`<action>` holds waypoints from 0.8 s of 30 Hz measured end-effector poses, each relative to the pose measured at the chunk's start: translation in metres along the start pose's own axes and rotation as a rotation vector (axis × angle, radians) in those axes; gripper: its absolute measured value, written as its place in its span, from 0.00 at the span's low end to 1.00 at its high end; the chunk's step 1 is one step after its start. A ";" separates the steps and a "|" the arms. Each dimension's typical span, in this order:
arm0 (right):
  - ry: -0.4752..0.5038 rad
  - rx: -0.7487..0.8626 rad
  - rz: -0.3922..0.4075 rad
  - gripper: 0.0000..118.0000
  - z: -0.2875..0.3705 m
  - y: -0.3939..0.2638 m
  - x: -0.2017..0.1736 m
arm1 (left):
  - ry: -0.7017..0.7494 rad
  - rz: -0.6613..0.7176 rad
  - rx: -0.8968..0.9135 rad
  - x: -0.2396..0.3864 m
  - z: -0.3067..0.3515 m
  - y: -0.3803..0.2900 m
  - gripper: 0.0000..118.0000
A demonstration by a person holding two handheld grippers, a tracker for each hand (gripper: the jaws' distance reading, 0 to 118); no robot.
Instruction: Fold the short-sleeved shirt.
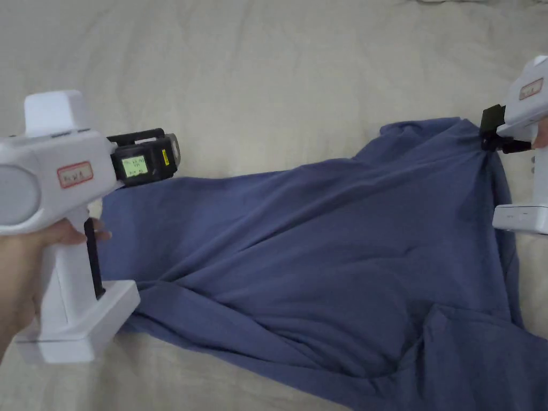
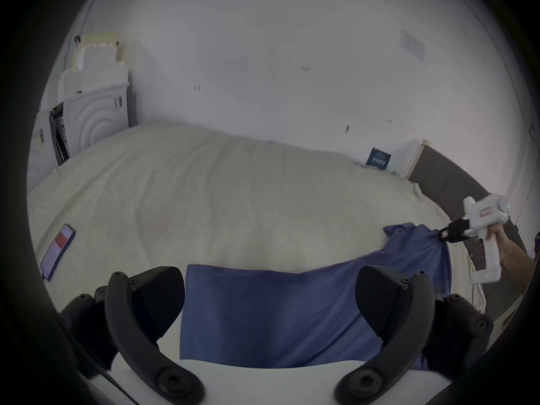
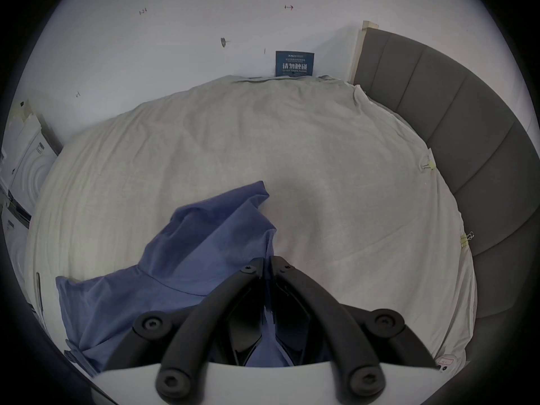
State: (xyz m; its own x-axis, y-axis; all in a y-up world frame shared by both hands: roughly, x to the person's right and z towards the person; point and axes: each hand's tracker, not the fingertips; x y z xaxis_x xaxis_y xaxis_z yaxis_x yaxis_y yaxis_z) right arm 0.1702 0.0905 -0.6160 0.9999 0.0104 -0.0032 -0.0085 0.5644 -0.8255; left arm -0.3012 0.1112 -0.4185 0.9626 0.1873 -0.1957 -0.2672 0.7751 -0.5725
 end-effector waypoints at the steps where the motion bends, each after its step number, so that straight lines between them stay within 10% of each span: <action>1: 0.000 0.003 0.007 0.03 0.003 0.000 -0.001 | 0.002 0.007 -0.035 -0.006 -0.009 0.009 1.00; 18: -0.026 0.003 0.058 0.03 -0.003 -0.004 -0.010 | 0.332 -0.054 -0.506 -0.060 -0.167 0.027 1.00; 24: -0.034 0.000 0.072 0.03 -0.007 -0.003 -0.009 | 0.349 -0.017 -0.510 -0.066 -0.179 0.020 0.66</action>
State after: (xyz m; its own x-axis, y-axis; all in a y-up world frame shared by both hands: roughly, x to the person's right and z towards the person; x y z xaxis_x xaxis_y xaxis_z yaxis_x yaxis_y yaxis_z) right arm 0.1609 0.0834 -0.6174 0.9959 0.0792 -0.0438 -0.0809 0.5609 -0.8239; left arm -0.3783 0.0062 -0.5594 0.9185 -0.0982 -0.3830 -0.3226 0.3739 -0.8696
